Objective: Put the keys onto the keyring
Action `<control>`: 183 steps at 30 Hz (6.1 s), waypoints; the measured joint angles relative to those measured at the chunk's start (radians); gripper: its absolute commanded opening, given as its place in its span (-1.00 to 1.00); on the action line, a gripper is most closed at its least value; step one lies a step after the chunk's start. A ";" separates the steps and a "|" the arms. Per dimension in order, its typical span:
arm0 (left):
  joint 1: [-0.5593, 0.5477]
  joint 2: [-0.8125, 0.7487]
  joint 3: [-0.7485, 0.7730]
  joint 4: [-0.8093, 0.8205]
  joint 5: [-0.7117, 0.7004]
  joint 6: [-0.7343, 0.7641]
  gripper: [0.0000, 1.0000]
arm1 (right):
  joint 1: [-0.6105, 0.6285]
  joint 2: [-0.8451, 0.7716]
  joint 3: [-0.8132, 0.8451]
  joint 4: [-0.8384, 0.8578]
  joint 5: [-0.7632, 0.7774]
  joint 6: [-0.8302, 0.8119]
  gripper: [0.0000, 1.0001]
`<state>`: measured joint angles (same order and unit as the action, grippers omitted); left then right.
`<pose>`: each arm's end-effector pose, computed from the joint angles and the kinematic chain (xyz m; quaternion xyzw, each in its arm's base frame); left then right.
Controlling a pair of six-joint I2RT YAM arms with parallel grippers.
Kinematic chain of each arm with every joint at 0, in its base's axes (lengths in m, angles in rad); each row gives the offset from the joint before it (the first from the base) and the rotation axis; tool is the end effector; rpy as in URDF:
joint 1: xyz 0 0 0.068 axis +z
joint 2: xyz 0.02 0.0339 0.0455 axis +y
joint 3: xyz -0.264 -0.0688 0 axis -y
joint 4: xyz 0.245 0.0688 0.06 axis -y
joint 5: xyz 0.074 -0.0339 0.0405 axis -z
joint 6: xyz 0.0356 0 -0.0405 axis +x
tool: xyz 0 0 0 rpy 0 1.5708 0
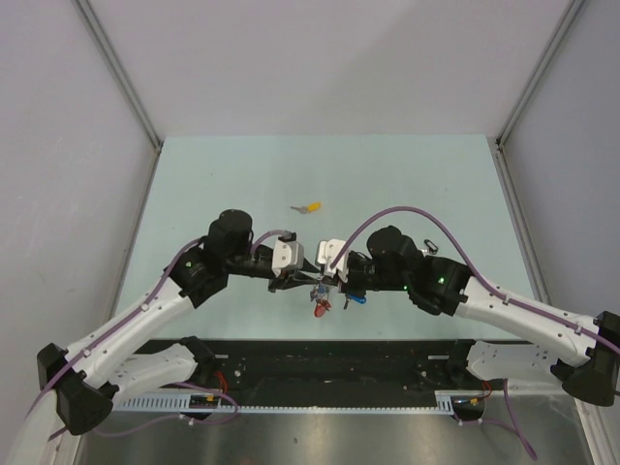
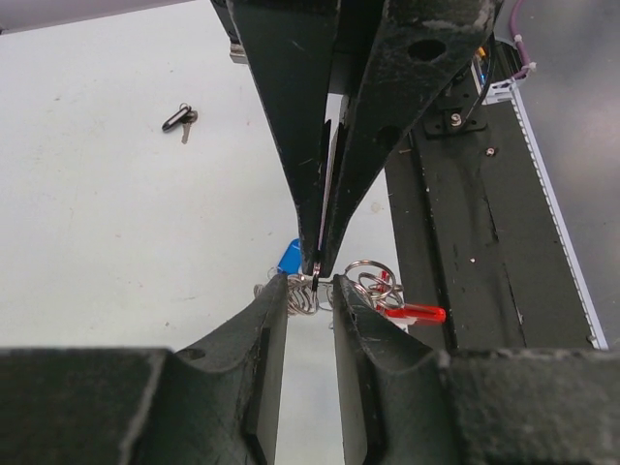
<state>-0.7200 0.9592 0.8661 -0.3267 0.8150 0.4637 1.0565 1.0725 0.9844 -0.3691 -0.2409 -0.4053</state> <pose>0.1391 -0.1565 0.3265 0.6087 0.5189 -0.3936 0.4531 0.1110 0.2136 0.3357 -0.6099 0.5851 0.2645 0.4644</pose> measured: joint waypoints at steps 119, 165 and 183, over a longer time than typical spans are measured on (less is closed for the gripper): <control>-0.018 -0.200 -0.458 0.925 -0.156 -0.663 -0.78 | -0.085 -0.194 -0.328 0.626 -0.108 0.335 -1.00; -0.057 -0.042 0.000 -0.040 -0.138 -0.062 -0.62 | -0.049 0.004 -0.013 0.082 -0.115 0.041 -1.00; -0.070 -0.052 -0.010 -0.027 -0.227 -0.063 -0.65 | -0.048 0.005 -0.008 0.082 -0.101 0.041 -1.00</control>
<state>-0.7898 0.9070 0.8558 -0.3534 0.5880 0.4011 1.0088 1.0775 0.9768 -0.2867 -0.3420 -0.3641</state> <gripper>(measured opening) 0.185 0.009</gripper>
